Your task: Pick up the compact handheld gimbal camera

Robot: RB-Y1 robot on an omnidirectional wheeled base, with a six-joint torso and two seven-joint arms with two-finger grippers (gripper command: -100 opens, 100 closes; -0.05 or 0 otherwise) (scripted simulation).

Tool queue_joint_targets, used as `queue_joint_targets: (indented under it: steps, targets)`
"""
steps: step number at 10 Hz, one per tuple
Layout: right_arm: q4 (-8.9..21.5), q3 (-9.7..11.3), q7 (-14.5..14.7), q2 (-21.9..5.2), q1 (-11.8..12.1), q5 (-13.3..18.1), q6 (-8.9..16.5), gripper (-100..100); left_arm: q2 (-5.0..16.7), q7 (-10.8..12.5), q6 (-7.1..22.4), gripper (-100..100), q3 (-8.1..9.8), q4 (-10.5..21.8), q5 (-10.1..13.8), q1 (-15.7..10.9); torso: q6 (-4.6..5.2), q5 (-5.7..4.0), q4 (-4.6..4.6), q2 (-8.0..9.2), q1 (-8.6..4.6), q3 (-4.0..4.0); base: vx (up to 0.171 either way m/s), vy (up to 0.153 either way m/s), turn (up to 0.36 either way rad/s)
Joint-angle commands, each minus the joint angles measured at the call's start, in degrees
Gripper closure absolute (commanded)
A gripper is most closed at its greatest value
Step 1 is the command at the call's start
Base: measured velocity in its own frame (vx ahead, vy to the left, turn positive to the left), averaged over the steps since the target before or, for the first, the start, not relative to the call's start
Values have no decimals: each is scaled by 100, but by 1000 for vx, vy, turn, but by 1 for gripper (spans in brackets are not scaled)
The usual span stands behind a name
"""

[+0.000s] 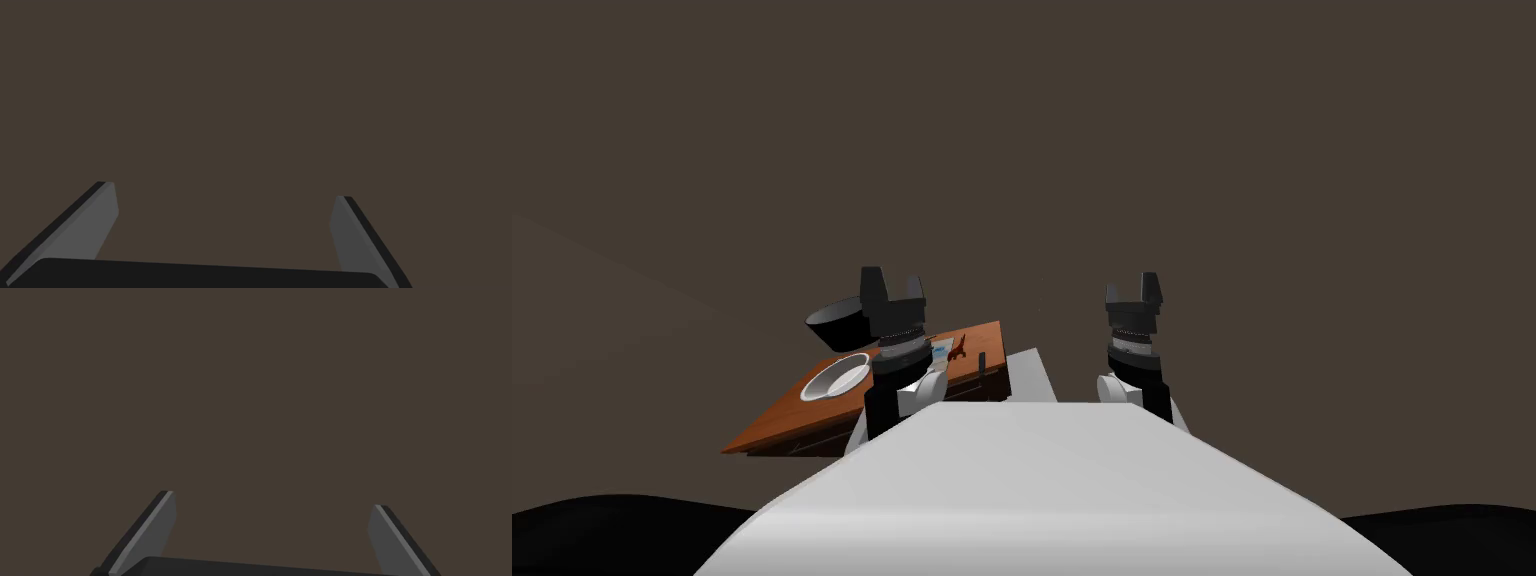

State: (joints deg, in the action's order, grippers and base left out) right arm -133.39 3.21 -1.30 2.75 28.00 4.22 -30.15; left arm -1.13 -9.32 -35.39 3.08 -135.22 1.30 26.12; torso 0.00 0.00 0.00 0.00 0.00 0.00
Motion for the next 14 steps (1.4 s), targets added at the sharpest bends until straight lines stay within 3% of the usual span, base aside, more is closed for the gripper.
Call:
queue_joint_targets:
  steps: [1,6,7,11,14]
  targets:
    - [0,0,0,0,0,0,0,0,180,1,72,-100,36,66,-3,-42,0,0,0,0,0,0,-23,33,-53]
    - [0,0,0,-1,-1,0,0,0,777,-14,672,-100,325,590,-22,-364,2,8,8,37,36,21,-90,77,-143]
    - [0,0,0,-1,-2,0,0,0,777,-14,673,-100,325,590,-22,-364,2,8,9,41,35,23,-77,52,-59]
    - [0,-1,0,0,-1,0,0,0,974,-49,1270,-100,589,1097,-33,-666,-1,5,8,31,22,19,-86,42,-155]
    - [0,0,0,-1,-1,0,0,0,1010,-68,1502,-100,686,1292,-36,-780,1,6,5,23,25,13,-65,43,-124]
